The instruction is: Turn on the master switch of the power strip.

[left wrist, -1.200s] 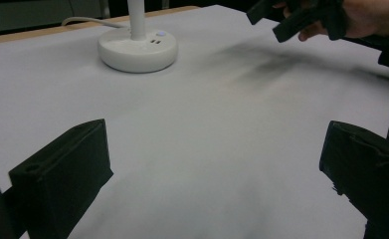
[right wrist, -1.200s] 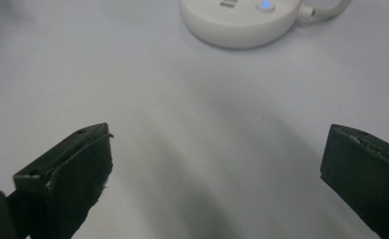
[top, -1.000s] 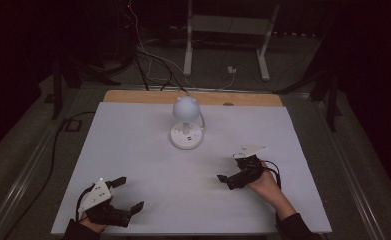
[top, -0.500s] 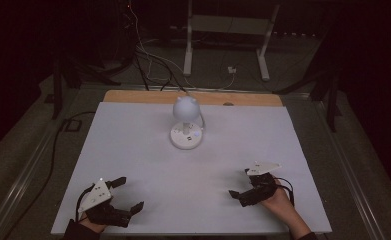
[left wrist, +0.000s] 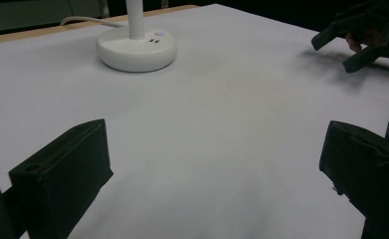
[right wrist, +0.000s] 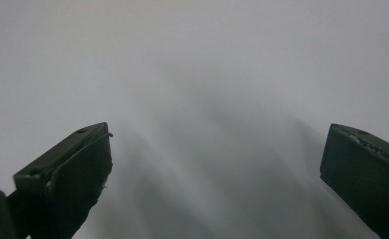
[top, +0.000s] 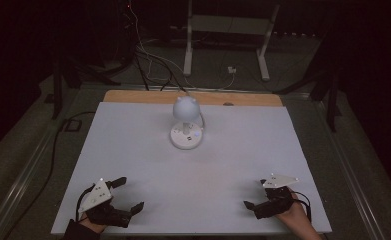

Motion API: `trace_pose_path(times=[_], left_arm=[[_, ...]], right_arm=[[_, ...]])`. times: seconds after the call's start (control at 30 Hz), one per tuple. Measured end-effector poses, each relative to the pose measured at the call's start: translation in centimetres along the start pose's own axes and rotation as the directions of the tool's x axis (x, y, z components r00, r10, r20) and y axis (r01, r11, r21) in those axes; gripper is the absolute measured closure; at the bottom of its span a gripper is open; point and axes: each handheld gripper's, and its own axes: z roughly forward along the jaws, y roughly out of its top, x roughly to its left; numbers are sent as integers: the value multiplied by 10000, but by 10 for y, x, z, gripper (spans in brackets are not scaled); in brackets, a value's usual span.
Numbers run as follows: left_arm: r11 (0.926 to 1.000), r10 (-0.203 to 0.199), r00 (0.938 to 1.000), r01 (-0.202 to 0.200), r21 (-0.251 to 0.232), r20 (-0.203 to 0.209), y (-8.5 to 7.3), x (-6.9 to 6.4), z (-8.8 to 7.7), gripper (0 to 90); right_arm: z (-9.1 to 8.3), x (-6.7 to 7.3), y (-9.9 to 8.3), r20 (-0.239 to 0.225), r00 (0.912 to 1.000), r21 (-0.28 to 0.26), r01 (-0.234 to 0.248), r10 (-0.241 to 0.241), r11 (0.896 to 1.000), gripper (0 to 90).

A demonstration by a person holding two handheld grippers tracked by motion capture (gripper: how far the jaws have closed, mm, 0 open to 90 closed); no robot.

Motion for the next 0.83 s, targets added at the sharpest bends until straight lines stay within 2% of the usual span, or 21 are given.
trace_pose_path(times=[0.27,0.37,0.53,0.83], left_arm=[[10000,27,10000,-27,-2,-15,0,0,0,2],[10000,40,10000,-40,2,-7,0,0,0,2],[10000,34,10000,-34,22,22,0,0,1,2],[10000,42,10000,-42,41,28,0,0,1,2]], right_arm=[[-13,-5,-20,148,9994,161,-305,303,9994,0],[-18,-7,-24,381,9988,200,-322,314,9993,0],[-22,-11,-22,449,9978,-138,-474,480,9988,0],[-18,-9,-20,431,9988,-207,-207,215,9996,1]])
